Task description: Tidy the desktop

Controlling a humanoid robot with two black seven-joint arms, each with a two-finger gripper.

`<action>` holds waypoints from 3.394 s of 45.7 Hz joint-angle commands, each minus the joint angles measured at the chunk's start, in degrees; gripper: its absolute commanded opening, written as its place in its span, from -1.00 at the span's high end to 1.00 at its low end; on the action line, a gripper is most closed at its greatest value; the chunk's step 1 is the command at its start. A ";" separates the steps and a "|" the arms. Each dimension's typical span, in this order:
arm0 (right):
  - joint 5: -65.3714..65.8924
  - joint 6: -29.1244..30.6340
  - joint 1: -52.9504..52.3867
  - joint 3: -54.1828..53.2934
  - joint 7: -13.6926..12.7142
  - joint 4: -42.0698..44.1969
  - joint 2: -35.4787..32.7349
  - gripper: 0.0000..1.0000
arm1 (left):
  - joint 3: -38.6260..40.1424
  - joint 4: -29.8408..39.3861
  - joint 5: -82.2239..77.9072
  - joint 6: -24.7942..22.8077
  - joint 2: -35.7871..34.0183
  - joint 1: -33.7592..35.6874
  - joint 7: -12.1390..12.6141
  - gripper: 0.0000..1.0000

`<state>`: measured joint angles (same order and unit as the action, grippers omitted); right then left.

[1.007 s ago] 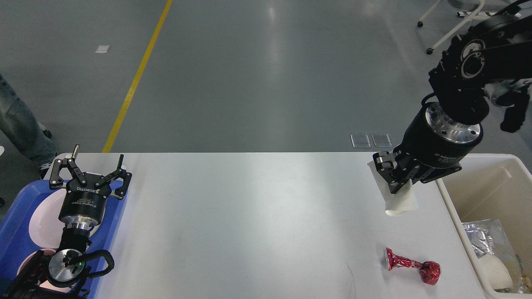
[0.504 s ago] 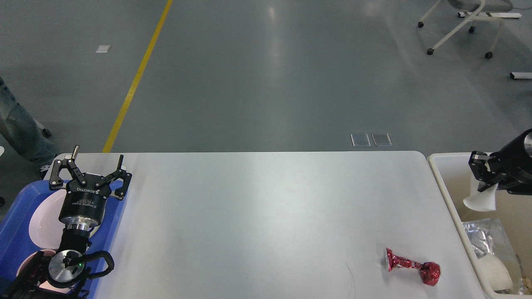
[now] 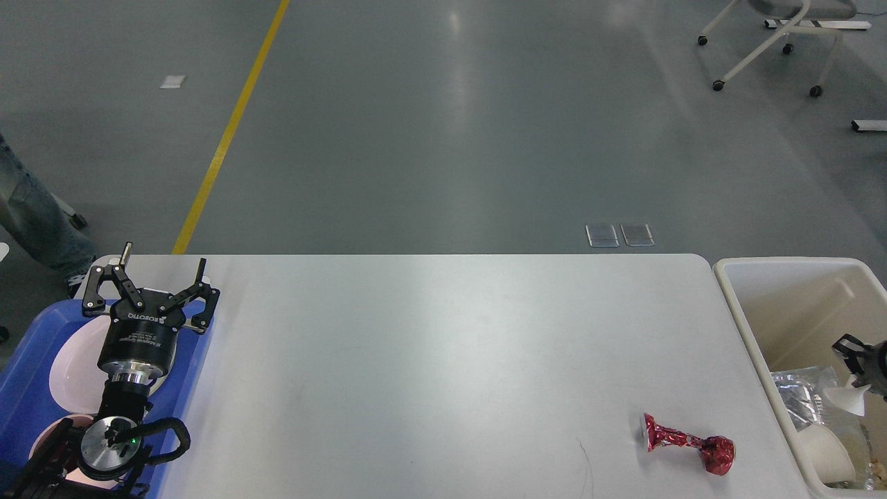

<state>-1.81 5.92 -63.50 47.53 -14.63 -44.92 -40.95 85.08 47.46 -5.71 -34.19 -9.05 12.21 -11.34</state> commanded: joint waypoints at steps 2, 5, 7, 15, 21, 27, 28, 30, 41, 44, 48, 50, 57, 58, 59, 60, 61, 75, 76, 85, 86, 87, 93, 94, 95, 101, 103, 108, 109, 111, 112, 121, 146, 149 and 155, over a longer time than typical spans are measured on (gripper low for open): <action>0.05 -3.81 12.77 -8.76 0.04 12.64 5.78 1.00 | 0.00 0.00 0.00 0.00 0.00 0.01 0.00 -0.93; 0.05 -4.86 16.99 -10.17 0.04 18.97 9.56 1.00 | 0.00 0.00 0.00 0.00 0.00 0.01 0.00 -0.93; 0.05 -5.57 19.54 -10.70 0.13 22.93 12.20 1.00 | 0.00 0.00 0.00 0.00 0.00 0.01 0.00 -0.93; -0.57 -9.26 26.58 -11.05 0.13 33.66 20.11 1.00 | 0.00 0.00 0.00 0.00 0.00 0.01 0.00 -0.93; -0.48 -14.00 28.86 -10.79 0.13 34.99 22.23 1.00 | 0.00 0.00 0.00 0.00 0.00 0.01 0.00 -0.93; -0.48 -15.15 29.13 -10.61 0.13 34.99 21.96 1.00 | 0.00 0.00 0.00 0.00 0.00 0.01 0.00 -0.93; -0.57 -15.15 29.13 -10.61 0.13 34.99 21.88 1.00 | 0.00 0.00 0.00 0.00 0.00 0.01 0.00 -0.93; -0.57 -15.24 29.13 -10.61 0.13 34.99 21.79 1.00 | 0.00 0.00 0.00 0.00 0.00 0.01 0.00 -0.93; -0.57 -18.67 29.04 -10.88 0.13 34.55 21.70 -1.00 | 0.00 0.00 0.00 0.00 0.00 0.01 0.00 -0.93; -0.57 -18.58 29.04 -10.96 0.13 34.29 21.88 -1.00 | 0.00 0.00 0.00 0.00 0.00 0.01 0.00 -0.93; -0.66 -18.58 29.04 -10.97 0.13 34.11 21.88 -1.00 | 0.00 0.00 0.00 0.00 0.00 0.01 0.00 -0.93; -0.66 -18.58 29.04 -10.97 0.13 34.11 21.79 -1.00 | 0.00 0.00 0.00 0.00 0.00 0.01 0.00 -0.93; -0.74 -18.40 28.52 -11.05 0.13 34.02 21.61 -1.00 | 0.00 0.00 0.00 0.00 0.00 0.01 0.00 -0.93; -0.74 -18.32 28.43 -11.14 0.13 34.02 21.53 -1.00 | 0.00 0.00 0.00 0.00 0.00 0.01 0.00 -0.93; -0.74 -18.31 28.25 -11.14 0.13 33.93 21.44 -1.00 | 0.00 0.00 0.00 0.00 0.00 0.01 0.00 -0.93; -0.83 -18.31 28.16 -11.14 0.13 33.76 21.35 -1.00 | 0.00 0.00 0.00 0.00 0.00 0.01 0.00 -0.93; -0.74 -18.14 28.08 -11.14 0.13 33.58 21.35 -1.00 | 0.00 0.00 0.00 0.00 0.00 0.01 0.00 -0.93; 2.50 -15.24 15.96 -10.09 -0.22 13.30 11.08 -1.00 | 0.00 0.00 0.00 0.00 0.00 0.01 0.00 -0.93; 3.55 -15.06 14.38 -9.74 -0.40 11.63 10.28 -1.00 | 0.00 0.00 0.00 0.00 0.00 0.01 0.00 -0.93; 12.26 -5.85 -0.47 -4.12 -0.84 -1.91 2.72 -1.00 | 0.00 0.00 0.00 0.00 0.00 0.01 0.00 -0.93; 12.44 -4.09 -2.66 -2.46 -0.84 -3.06 2.46 -1.00 | 0.00 0.00 0.00 0.00 0.00 0.01 0.00 -0.93; 12.44 -2.25 -5.04 -0.70 -0.84 -4.20 2.28 -1.00 | 0.00 0.00 0.00 0.00 0.00 0.01 0.00 -0.93; 12.35 12.77 -20.33 11.87 -0.75 -8.95 3.77 -1.00 | 0.00 0.00 0.00 0.00 0.00 0.01 0.00 -0.93; 12.09 16.37 -23.57 13.80 -0.67 -9.57 4.82 -1.00 | 0.00 0.00 0.00 0.00 0.00 0.10 0.00 -0.93; 12.00 18.58 -25.69 14.78 -0.66 -10.09 5.78 -1.00 | 0.00 0.00 0.00 0.00 0.00 0.10 0.00 -0.93; 11.91 29.83 -35.28 16.81 -0.75 -13.61 8.96 -1.00 | 0.00 0.00 0.00 0.00 0.00 0.01 0.00 -0.93; 11.74 32.91 -39.05 17.07 -0.75 -15.98 9.04 -1.00 | 0.00 0.00 0.00 0.00 0.00 0.01 0.00 -0.93; 11.82 37.31 -49.25 18.30 -0.75 -24.85 9.66 -1.00 | 0.00 0.00 0.00 0.00 0.00 0.10 0.00 -0.93; 11.83 37.75 -51.10 18.82 -0.84 -26.61 10.09 -1.00 | 0.00 0.00 0.00 0.00 0.00 0.01 0.00 -0.93; 11.74 37.85 -54.79 20.05 -0.75 -30.47 11.41 -1.00 | 0.00 0.00 0.00 0.00 0.00 0.01 0.00 -0.93; 11.74 37.85 -56.72 20.76 -0.84 -32.40 12.37 -1.00 | 0.00 0.00 0.00 0.00 0.00 0.01 0.00 -0.93; 8.05 37.76 -72.28 22.78 -0.84 -46.04 16.43 -1.00 | 0.00 0.00 0.00 0.00 0.00 0.01 0.00 -0.93; 4.10 35.83 -77.40 23.14 -0.84 -51.85 17.66 -0.95 | 0.00 0.00 0.00 0.00 0.00 0.01 0.00 -0.93; -0.63 34.25 -75.29 23.49 -0.93 -51.67 17.22 -0.94 | 0.00 0.00 0.00 0.00 0.00 0.01 0.00 -0.93; -11.10 28.02 -73.18 27.87 -0.93 -50.97 16.95 -0.94 | 0.00 0.00 0.00 0.00 0.00 0.01 0.00 -0.93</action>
<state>-4.70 39.27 -138.55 71.81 -15.53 -96.42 -23.80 85.08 47.46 -5.71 -34.19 -9.06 12.21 -11.34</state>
